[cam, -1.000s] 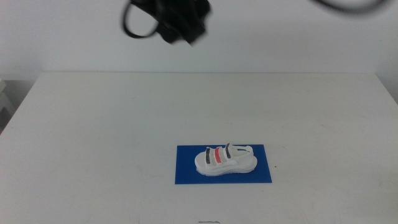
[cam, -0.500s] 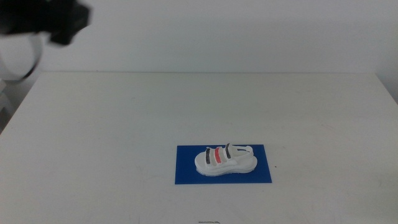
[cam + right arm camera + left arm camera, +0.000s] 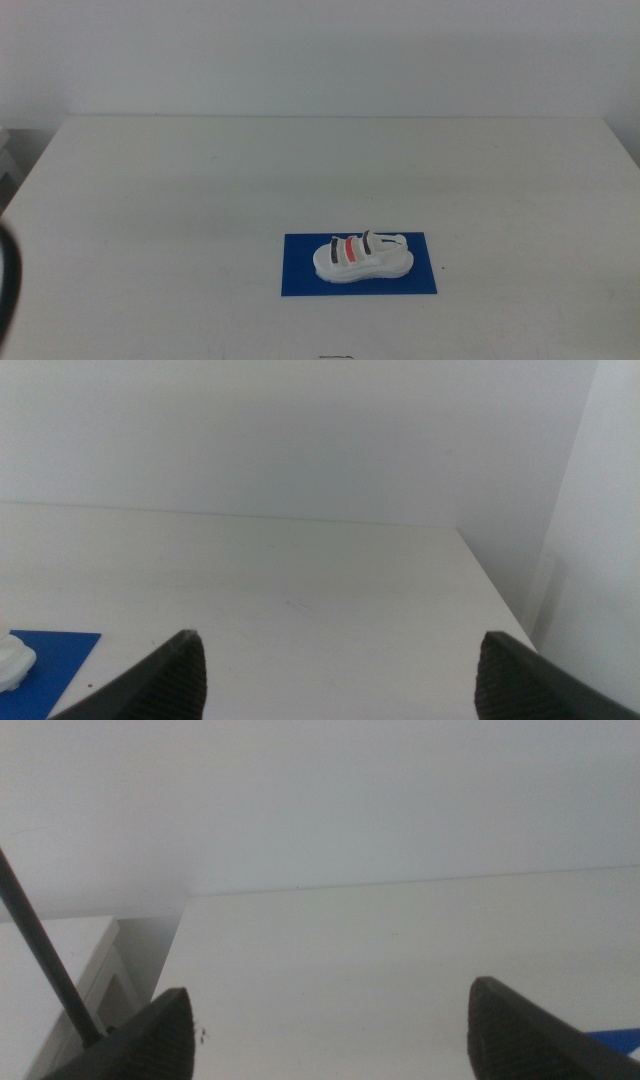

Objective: Use one arm to grab the shoe from the table and place it on the mat.

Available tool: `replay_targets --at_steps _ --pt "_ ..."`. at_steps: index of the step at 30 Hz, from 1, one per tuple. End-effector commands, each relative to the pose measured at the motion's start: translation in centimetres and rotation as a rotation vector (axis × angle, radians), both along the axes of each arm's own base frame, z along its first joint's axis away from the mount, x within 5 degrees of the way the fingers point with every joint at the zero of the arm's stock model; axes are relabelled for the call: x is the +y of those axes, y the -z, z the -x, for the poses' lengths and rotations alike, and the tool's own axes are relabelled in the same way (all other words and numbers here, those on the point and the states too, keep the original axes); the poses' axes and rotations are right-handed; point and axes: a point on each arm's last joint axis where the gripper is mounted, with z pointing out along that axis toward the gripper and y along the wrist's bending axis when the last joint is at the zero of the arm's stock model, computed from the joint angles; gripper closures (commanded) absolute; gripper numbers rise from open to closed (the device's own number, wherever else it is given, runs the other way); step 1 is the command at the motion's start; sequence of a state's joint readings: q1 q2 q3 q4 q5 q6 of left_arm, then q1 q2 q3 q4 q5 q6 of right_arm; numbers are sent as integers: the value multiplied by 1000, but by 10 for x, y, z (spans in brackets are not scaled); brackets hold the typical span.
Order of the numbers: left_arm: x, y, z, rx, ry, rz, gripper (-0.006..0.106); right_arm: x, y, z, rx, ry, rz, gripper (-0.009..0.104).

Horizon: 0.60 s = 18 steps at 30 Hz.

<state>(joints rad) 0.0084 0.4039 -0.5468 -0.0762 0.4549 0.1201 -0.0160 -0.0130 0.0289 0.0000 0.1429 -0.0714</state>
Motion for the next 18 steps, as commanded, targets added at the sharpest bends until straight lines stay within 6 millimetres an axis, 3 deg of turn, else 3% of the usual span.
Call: replay_targets --at_steps 1,4,11,18 --pt "0 -7 8 -120 -6 17 7 0 -14 2 -116 -1 16 1" --pt "1 12 13 -151 -14 6 7 0 -14 2 -116 -1 16 1" --pt "3 79 21 -170 -31 -23 7 0 -14 2 -116 -1 16 1" --pt "2 116 30 -195 -30 -6 7 0 -14 2 -116 -1 16 1"
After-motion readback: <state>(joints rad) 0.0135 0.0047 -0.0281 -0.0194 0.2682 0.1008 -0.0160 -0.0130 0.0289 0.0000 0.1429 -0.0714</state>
